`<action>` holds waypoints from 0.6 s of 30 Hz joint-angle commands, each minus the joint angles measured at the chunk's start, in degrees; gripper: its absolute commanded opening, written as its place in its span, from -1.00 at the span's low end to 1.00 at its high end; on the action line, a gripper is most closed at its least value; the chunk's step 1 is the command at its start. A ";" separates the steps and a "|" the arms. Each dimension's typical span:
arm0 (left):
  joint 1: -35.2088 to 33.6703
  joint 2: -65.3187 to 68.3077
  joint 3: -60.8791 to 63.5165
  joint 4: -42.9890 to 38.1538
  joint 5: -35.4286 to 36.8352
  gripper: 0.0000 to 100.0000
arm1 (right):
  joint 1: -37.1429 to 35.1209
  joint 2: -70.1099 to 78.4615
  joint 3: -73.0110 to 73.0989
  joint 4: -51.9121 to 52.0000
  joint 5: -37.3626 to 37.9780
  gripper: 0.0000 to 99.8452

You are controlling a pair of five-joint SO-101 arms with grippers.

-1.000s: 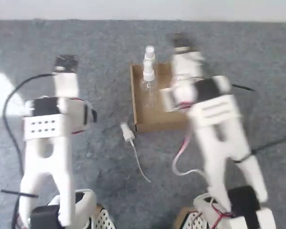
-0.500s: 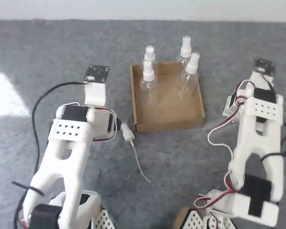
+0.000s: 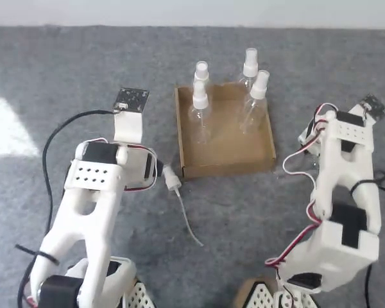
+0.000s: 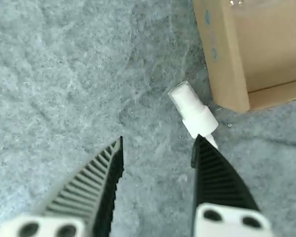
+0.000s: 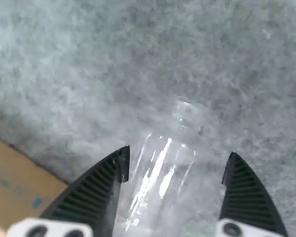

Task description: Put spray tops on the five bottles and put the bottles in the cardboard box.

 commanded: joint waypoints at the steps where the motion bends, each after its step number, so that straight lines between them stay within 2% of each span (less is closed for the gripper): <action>1: 0.18 0.00 0.84 -2.02 0.26 -0.58 | 0.40 1.80 -3.78 -0.22 -0.09 -0.48; 3: 0.18 0.00 2.15 -3.87 0.44 -0.58 | 0.75 2.51 -4.04 -0.22 1.05 -0.54; 7: 0.18 0.00 5.93 -8.44 0.53 -0.58 | 3.47 2.51 -4.13 -0.57 4.48 -0.79; 11: 0.35 0.00 8.04 -12.48 2.37 -0.58 | 6.81 2.51 -5.19 -0.31 13.10 -0.82; 13: 0.35 0.00 7.78 -13.45 4.84 -0.58 | 8.66 2.51 -6.68 0.31 19.87 -0.82; 18: 0.70 0.00 7.69 -14.86 5.80 -0.58 | 10.86 3.12 -12.22 5.76 46.33 -0.82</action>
